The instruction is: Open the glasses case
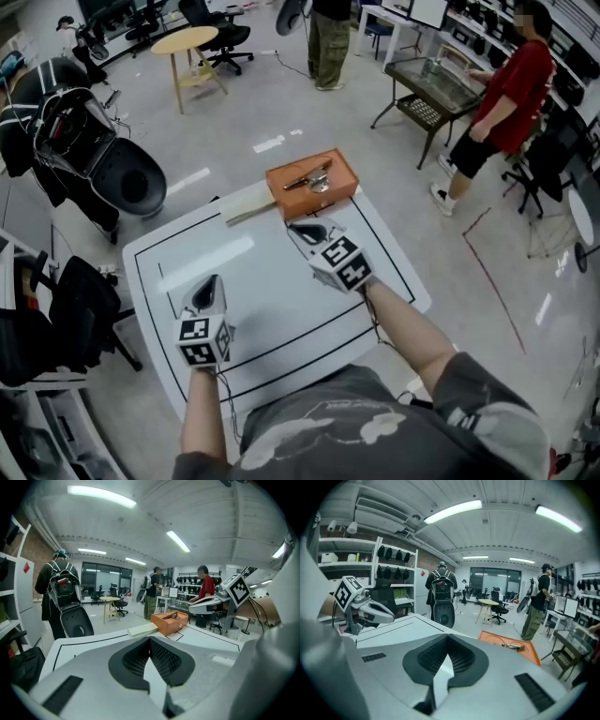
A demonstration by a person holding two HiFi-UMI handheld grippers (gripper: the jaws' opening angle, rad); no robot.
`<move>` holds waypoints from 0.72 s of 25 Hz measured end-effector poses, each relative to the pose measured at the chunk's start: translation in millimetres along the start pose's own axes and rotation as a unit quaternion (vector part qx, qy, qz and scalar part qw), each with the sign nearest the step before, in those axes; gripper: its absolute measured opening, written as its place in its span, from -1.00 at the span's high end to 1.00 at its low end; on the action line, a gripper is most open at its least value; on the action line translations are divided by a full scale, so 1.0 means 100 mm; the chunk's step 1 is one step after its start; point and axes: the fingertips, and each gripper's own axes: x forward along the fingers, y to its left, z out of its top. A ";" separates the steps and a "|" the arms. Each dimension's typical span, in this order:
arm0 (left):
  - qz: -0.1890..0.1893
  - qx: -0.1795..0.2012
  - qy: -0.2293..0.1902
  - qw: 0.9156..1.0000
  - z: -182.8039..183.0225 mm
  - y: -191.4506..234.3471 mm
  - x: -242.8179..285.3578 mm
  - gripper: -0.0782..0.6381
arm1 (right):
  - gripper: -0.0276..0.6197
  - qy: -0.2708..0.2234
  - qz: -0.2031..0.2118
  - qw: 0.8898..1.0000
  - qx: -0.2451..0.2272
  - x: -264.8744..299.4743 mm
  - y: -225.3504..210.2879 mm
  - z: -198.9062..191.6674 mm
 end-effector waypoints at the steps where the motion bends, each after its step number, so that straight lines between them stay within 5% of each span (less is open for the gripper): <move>1: 0.008 -0.002 0.001 1.000 0.02 0.01 0.08 0.78 | 0.91 0.005 0.007 1.000 -0.015 0.09 -0.07 0.03; 12: 0.055 -0.008 0.027 0.998 0.08 0.08 0.95 0.78 | 0.86 0.029 0.068 0.984 -0.162 1.00 -0.54 0.29; 15: 0.061 -0.007 0.035 0.997 0.11 0.20 1.17 0.78 | 0.68 0.051 0.096 0.971 -0.211 1.32 -0.54 0.27; 18: 0.071 -0.005 0.042 0.997 0.12 0.33 1.38 0.78 | 0.34 0.093 0.130 0.947 -0.280 1.63 -0.49 0.14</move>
